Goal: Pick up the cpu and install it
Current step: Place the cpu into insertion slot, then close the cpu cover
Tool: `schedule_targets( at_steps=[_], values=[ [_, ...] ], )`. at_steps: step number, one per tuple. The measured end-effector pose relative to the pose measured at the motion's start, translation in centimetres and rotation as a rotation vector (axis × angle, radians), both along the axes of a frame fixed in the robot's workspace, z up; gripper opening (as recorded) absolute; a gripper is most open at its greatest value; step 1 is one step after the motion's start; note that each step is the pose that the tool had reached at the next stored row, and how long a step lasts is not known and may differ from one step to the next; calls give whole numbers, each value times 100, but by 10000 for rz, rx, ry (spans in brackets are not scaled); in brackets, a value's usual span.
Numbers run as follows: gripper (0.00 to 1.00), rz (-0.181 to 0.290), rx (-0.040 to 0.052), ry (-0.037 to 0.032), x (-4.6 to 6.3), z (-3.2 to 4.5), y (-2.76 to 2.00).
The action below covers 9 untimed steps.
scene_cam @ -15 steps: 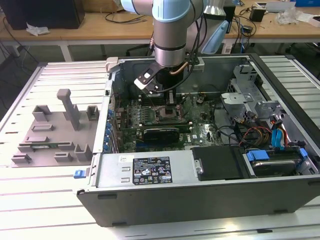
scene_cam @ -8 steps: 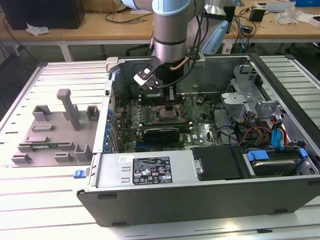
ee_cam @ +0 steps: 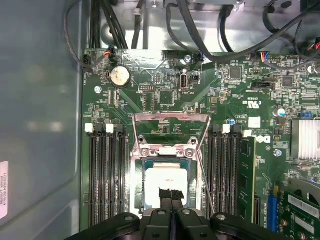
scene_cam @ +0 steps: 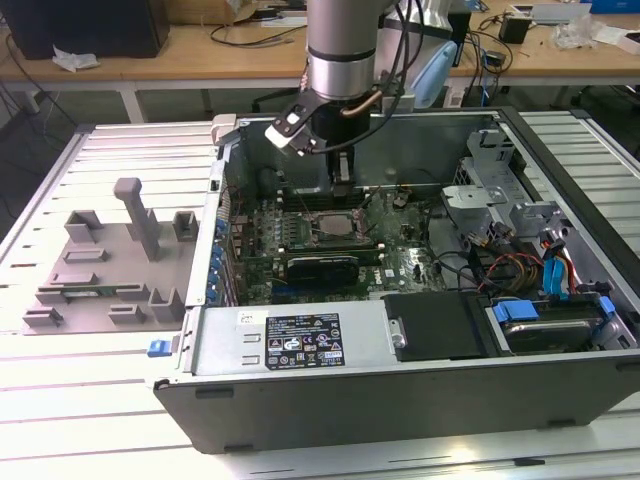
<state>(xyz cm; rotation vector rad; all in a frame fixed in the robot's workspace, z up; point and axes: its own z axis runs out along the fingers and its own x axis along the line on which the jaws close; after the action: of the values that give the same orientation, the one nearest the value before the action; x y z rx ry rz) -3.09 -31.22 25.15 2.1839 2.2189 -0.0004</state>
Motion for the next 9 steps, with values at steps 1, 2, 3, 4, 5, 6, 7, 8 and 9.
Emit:
schedule_targets(
  at_steps=[1,2,3,4,5,6,7,8,9],
  values=[
    [11,0,3,-2,0,1,0],
    [11,0,3,-1,0,1,0],
    [11,0,2,-1,0,1,0],
    [11,0,1,0,0,3,0],
    [11,0,1,0,0,4,0],
    [11,0,1,0,0,4,0],
    [11,0,1,0,0,4,0],
    [11,0,1,0,0,4,0],
    [11,0,1,0,0,4,0]
  ],
)
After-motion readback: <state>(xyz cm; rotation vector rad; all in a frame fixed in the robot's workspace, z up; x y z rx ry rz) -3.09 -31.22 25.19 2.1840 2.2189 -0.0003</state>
